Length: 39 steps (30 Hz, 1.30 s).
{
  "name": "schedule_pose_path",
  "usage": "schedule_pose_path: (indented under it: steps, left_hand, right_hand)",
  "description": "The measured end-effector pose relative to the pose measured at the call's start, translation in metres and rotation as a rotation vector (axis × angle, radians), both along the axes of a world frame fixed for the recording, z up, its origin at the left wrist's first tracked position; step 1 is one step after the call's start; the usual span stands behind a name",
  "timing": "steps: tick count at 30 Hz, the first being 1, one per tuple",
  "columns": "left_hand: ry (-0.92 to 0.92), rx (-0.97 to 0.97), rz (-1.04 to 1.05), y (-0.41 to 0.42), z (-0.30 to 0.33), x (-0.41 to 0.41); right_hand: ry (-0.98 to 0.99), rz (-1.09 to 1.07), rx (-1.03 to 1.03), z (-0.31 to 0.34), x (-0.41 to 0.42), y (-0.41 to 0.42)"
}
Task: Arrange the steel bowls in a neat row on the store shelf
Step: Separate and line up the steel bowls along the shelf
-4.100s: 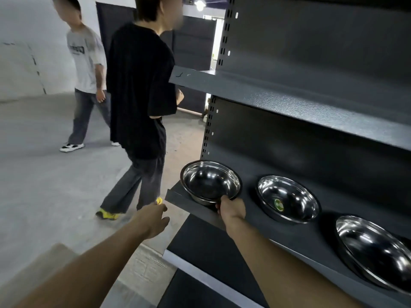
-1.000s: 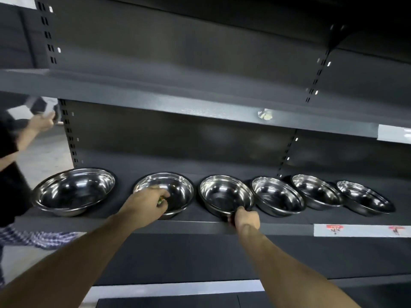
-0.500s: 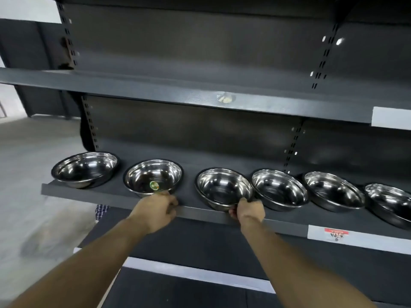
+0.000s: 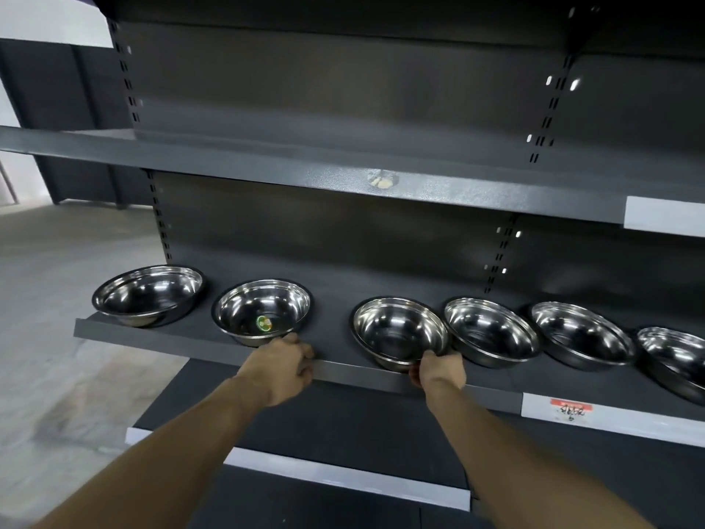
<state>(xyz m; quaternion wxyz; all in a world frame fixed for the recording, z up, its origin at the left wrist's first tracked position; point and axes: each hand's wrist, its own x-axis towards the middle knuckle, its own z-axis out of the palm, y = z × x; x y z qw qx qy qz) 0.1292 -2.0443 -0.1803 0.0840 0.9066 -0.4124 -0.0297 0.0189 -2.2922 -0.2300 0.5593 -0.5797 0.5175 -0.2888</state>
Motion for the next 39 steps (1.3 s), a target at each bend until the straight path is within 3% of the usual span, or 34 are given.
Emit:
schedule_pose_path:
  steps: [17,28,39]
  left_hand:
    - [-0.033,0.005,-0.013,0.004,-0.006,0.011]
    - [-0.024,-0.101,-0.076,-0.005,-0.012,0.019]
    - [-0.026,-0.226,-0.204,-0.065,-0.014,-0.011]
  right_hand:
    - [-0.108,0.030,0.096,-0.004,0.011,0.004]
    - [-0.020,0.088,0.134,0.001,0.006,0.014]
    - [0.043,-0.150,0.079,0.009,-0.080,-0.050]
